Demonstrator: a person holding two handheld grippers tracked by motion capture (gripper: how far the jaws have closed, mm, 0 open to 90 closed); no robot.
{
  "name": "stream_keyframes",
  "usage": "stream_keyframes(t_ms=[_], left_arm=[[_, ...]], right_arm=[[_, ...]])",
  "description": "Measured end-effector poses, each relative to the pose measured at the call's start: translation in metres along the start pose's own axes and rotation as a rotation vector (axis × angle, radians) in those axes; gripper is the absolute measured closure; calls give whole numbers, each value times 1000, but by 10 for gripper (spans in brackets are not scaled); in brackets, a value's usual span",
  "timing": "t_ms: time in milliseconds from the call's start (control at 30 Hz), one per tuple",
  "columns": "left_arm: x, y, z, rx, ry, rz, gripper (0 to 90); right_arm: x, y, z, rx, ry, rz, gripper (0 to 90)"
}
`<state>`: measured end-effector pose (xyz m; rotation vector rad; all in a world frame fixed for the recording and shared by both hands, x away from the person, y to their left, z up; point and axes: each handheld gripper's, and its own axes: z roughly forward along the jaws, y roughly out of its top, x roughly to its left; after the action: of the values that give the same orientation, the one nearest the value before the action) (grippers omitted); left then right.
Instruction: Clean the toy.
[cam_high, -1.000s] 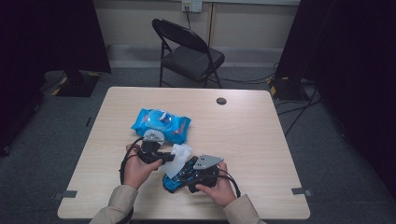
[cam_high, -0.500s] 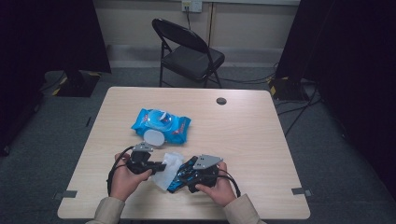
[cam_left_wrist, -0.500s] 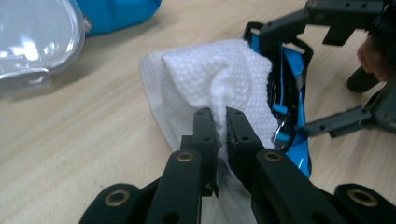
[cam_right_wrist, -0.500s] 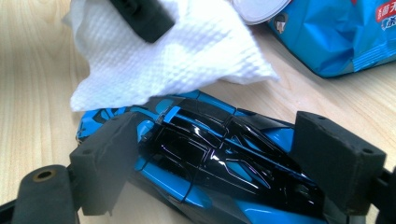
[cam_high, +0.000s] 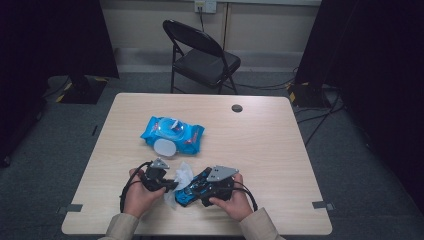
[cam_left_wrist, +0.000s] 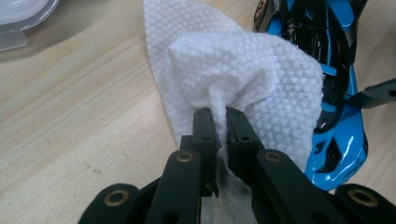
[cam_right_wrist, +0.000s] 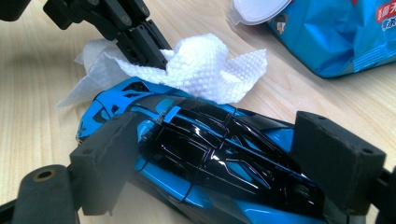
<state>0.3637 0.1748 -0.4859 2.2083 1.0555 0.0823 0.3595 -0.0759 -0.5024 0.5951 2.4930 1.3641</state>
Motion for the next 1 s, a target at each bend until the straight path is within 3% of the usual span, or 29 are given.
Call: stream_keyframes(t_ms=[567,1000], left_arm=[[-1,15,10,1,-6,11,833],[-7,42,36,4,-21,24,823]], right_arm=[[-1,0,-1,1,1,0,149],[-1,-1,-1,-1,2,-1,150]])
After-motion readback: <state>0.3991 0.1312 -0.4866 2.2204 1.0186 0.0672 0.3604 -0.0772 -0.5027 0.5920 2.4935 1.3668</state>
